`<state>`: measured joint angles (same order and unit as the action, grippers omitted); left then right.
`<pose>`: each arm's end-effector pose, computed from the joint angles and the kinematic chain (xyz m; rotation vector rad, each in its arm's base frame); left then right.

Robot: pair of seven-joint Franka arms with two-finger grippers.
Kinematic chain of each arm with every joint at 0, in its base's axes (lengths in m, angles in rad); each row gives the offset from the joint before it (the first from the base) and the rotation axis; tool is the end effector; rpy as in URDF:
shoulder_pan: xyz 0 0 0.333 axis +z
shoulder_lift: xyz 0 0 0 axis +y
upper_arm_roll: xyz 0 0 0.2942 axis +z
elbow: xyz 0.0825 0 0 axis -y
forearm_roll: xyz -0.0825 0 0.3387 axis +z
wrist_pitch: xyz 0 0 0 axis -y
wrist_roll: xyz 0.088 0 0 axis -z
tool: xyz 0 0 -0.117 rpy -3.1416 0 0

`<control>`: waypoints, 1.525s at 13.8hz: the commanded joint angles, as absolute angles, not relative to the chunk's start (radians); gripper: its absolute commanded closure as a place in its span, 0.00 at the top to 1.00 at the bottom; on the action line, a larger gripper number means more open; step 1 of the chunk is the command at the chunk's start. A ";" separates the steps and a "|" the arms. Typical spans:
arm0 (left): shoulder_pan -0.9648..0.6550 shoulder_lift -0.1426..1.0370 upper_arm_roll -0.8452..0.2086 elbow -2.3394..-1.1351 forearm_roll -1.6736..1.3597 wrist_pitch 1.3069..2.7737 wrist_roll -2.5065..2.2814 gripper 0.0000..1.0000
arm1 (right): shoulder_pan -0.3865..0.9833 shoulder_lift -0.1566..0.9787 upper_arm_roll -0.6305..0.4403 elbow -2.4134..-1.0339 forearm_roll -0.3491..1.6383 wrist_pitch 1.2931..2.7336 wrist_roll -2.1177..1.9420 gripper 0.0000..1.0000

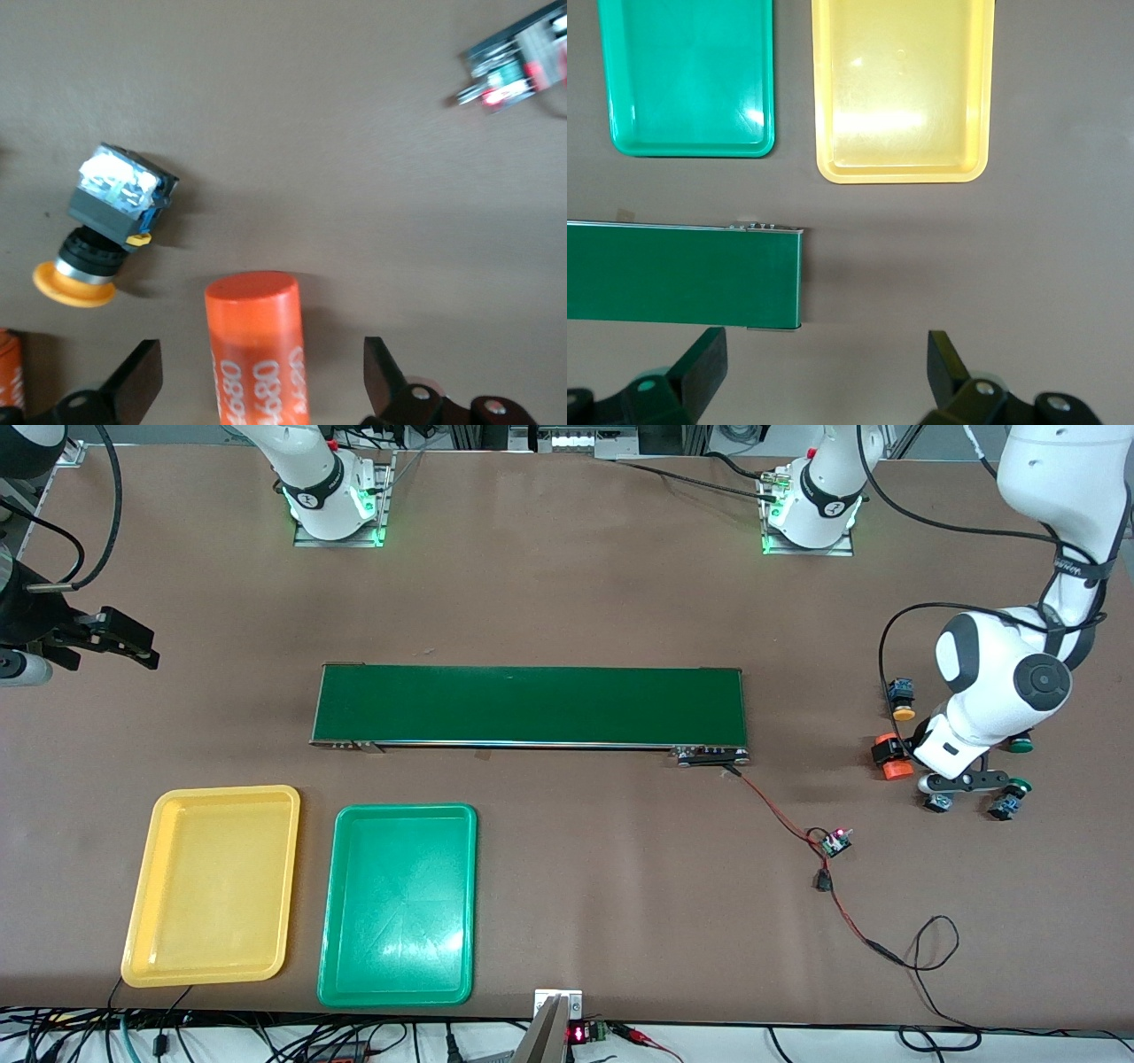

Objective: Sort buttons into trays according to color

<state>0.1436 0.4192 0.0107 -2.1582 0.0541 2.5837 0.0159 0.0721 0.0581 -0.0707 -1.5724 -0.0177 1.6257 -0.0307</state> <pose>0.5284 0.0815 0.2096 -3.1048 -0.1424 -0.0053 0.5299 -0.0002 0.5667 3.1194 0.0518 -0.0078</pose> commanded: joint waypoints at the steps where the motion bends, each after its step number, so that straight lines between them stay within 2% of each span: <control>1: 0.159 0.437 0.011 -2.180 0.044 2.641 0.031 1.00 | 0.071 0.049 -0.067 -1.582 -0.021 1.637 -0.029 1.00; 2: 0.161 0.442 0.009 -2.180 0.044 2.649 0.031 0.93 | 0.071 0.052 -0.067 -1.582 -0.021 1.635 -0.029 1.00; 3: 0.161 0.451 0.009 -2.180 0.044 2.648 0.026 0.64 | 0.072 0.052 -0.067 -1.582 -0.021 1.637 -0.029 1.00; 4: 0.161 0.454 0.009 -2.180 0.044 2.642 0.025 0.44 | 0.072 0.052 -0.067 -1.582 -0.021 1.637 -0.029 1.00; 5: 0.161 0.454 0.008 -2.174 0.044 2.634 0.026 0.29 | 0.071 0.052 -0.067 -1.582 -0.021 1.638 -0.029 1.00; 7: 0.160 0.437 -0.003 -2.149 0.046 2.518 0.028 0.18 | 0.072 0.054 -0.067 -1.582 -0.021 1.640 -0.029 1.00; 11: 0.152 0.397 -0.061 -2.005 0.046 2.228 0.031 0.17 | 0.071 0.054 -0.067 -1.582 -0.025 1.640 -0.029 1.00; 13: 0.150 0.387 -0.148 -1.874 0.046 2.021 0.063 0.18 | 0.071 0.054 -0.067 -1.580 -0.028 1.640 -0.029 1.00; 15: 0.146 0.396 -0.242 -1.780 0.044 1.898 0.074 0.17 | 0.072 0.054 -0.067 -1.580 -0.029 1.640 -0.031 1.00; 21: 0.146 0.411 -0.494 -1.776 0.031 1.890 0.496 0.20 | 0.071 0.046 -0.067 -1.580 -0.021 1.634 -0.029 1.00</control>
<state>0.1389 0.3898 -0.4273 -1.7845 0.0537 1.9046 0.3049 0.0721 0.0594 -0.0706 -1.5723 -0.0177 1.6319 -0.0307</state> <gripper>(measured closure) 0.498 0.000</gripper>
